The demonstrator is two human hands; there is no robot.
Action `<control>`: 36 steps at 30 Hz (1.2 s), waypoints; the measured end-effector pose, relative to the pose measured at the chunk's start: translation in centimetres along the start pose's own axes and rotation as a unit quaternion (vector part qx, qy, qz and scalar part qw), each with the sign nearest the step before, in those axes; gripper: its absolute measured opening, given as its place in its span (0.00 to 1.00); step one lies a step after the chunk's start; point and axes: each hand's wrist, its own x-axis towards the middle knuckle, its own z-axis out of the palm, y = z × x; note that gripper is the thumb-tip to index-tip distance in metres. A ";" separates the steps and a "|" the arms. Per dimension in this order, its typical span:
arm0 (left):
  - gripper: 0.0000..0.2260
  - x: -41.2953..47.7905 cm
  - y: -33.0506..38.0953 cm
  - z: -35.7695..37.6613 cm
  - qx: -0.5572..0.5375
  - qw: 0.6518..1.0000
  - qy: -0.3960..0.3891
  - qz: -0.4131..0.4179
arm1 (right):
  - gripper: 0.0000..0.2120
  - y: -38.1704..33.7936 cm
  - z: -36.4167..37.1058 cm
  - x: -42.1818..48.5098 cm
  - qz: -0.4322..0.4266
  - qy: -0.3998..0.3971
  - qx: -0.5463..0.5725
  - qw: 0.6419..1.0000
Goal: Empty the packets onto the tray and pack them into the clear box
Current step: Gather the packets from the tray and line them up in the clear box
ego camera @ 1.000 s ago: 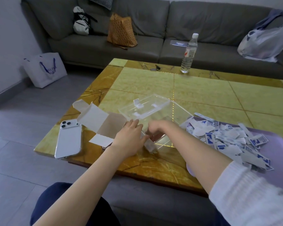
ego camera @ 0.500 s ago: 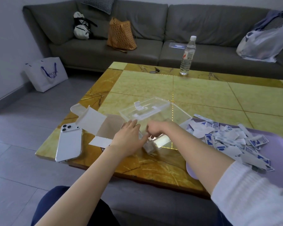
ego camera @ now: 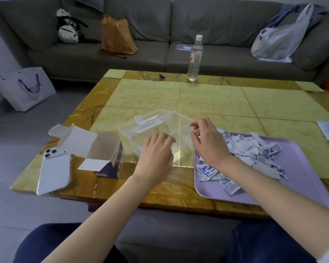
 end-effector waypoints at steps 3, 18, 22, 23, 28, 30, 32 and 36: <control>0.11 -0.1 2.9 1.9 -0.041 0.998 -0.036 0.038 | 0.10 3.6 -1.4 -2.7 0.031 -0.030 -0.060 0.997; 0.23 -0.2 8.2 8.3 -0.006 0.963 -0.270 0.022 | 0.37 11.4 -2.9 -7.2 0.100 -0.296 -0.154 0.937; 0.21 1.0 9.3 9.0 0.021 0.969 -0.245 -0.017 | 0.31 11.7 -2.4 -6.4 0.106 -0.277 -0.184 0.937; 0.21 1.4 9.5 9.2 0.027 0.971 -0.237 -0.023 | 0.30 11.7 -2.3 -6.2 0.106 -0.275 -0.189 0.937; 0.18 3.0 9.9 10.0 0.030 0.973 -0.226 -0.034 | 0.25 11.8 -2.7 -6.1 0.121 -0.279 -0.173 0.937; 0.17 3.3 9.9 10.3 0.011 0.973 -0.224 -0.051 | 0.19 12.0 -3.0 -6.1 0.109 -0.275 -0.172 0.940; 0.18 3.4 9.9 10.5 0.001 0.972 -0.225 -0.065 | 0.17 12.1 -3.0 -6.0 0.106 -0.268 -0.172 0.942; 0.22 3.5 9.8 10.6 -0.020 0.971 -0.223 -0.079 | 0.18 11.9 -2.5 -5.9 0.105 -0.273 -0.171 0.941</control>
